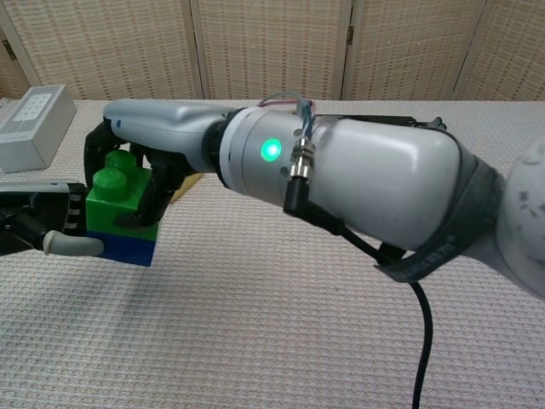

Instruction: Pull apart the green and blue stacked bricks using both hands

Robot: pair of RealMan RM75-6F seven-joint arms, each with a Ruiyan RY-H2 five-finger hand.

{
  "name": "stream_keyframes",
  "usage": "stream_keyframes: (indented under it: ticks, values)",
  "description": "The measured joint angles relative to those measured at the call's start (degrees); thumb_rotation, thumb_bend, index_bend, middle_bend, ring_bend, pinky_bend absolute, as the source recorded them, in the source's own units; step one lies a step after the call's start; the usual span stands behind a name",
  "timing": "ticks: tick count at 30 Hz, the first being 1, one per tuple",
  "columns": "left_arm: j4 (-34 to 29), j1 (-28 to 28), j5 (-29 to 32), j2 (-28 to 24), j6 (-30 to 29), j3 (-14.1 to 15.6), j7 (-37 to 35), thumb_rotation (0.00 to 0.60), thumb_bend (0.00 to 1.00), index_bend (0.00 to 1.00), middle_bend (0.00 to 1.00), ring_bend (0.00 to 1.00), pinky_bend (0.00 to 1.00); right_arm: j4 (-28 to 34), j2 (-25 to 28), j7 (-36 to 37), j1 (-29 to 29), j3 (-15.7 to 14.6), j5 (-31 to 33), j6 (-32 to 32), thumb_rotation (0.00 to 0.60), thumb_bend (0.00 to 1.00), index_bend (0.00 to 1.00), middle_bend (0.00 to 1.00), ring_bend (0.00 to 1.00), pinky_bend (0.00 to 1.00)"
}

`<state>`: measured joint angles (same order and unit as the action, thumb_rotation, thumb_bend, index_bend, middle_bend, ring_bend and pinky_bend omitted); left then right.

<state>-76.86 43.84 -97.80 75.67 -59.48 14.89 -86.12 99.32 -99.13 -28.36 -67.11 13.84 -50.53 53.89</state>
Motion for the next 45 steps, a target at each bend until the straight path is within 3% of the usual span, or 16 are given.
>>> stream_keyframes:
  ticks: [10, 45]
  values:
    - [-1.9, -1.0, 2.8, 0.2, 1.6, -1.8, 4.3, 0.600, 0.36, 0.67, 0.38, 0.06, 0.02, 1.1, 0.2, -0.7, 0.2, 0.1, -0.1, 0.7, 0.600, 0.43, 0.93, 0.72, 0.84, 0.90]
    - [-1.2, -2.2, 4.5, 0.4, 5.3, -4.0, 5.3, 0.600, 0.36, 0.68, 0.38, 0.06, 0.02, 5.7, 4.2, 3.2, 2.7, 2.9, -3.3, 2.3, 0.600, 0.43, 0.93, 0.72, 0.84, 0.90]
